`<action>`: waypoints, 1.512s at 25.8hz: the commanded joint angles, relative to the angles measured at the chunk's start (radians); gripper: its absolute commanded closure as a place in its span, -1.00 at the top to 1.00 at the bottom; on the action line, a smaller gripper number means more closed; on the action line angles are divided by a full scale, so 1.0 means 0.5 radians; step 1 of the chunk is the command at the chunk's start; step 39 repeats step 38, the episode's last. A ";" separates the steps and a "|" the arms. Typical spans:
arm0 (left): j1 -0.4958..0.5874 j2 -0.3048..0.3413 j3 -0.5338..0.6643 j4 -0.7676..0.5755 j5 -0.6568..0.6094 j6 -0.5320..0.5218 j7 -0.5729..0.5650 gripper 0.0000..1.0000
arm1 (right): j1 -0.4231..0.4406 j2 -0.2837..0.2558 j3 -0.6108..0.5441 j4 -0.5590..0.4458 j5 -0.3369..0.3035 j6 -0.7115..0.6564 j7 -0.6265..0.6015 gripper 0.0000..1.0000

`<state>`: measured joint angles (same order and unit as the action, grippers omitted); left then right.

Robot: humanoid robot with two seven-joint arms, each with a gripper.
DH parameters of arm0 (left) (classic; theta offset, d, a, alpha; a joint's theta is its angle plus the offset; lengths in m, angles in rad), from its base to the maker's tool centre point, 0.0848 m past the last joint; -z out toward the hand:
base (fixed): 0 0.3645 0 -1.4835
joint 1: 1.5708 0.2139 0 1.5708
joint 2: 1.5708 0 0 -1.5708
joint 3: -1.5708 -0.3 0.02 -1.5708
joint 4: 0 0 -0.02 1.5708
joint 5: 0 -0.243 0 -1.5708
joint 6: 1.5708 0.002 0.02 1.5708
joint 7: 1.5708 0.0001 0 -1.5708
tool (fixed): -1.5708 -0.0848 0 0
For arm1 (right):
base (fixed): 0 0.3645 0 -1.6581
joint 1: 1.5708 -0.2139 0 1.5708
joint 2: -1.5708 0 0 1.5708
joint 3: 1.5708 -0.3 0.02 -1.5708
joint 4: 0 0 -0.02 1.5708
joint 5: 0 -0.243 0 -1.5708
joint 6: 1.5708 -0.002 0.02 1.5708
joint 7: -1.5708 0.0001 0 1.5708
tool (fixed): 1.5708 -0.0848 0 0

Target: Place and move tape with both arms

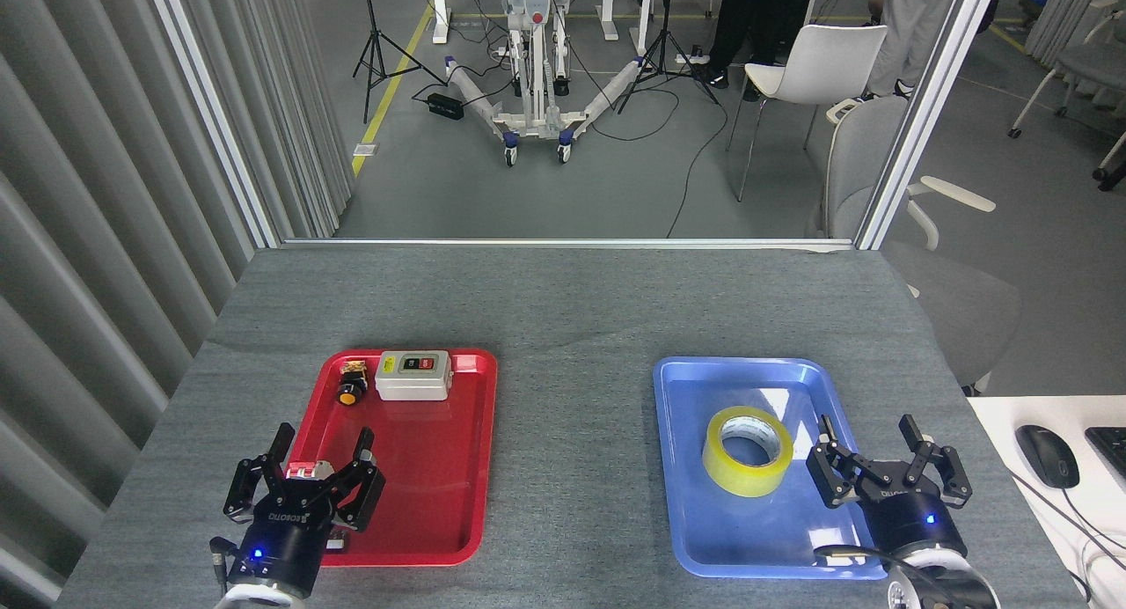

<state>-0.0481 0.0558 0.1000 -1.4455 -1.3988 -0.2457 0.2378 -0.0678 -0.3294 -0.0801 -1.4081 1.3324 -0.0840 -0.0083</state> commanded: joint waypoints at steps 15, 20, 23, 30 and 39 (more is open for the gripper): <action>-0.014 -0.013 -0.044 -0.014 -0.010 -0.006 0.018 1.00 | 0.231 0.033 -0.018 -0.147 -0.023 0.015 -0.039 1.00; -0.030 -0.010 -0.044 0.004 -0.006 -0.009 0.018 1.00 | 0.280 0.039 -0.024 -0.221 -0.017 -0.004 -0.045 1.00; -0.033 -0.010 -0.041 0.022 0.000 -0.003 0.018 1.00 | 0.310 0.057 -0.024 -0.224 -0.002 -0.004 -0.097 1.00; -0.023 -0.010 -0.037 0.029 -0.003 0.000 0.024 1.00 | 0.338 0.082 -0.021 -0.224 -0.005 -0.001 -0.128 1.00; -0.017 0.002 -0.025 0.029 0.009 0.004 0.024 1.00 | 0.338 0.082 -0.021 -0.224 -0.005 -0.001 -0.131 1.00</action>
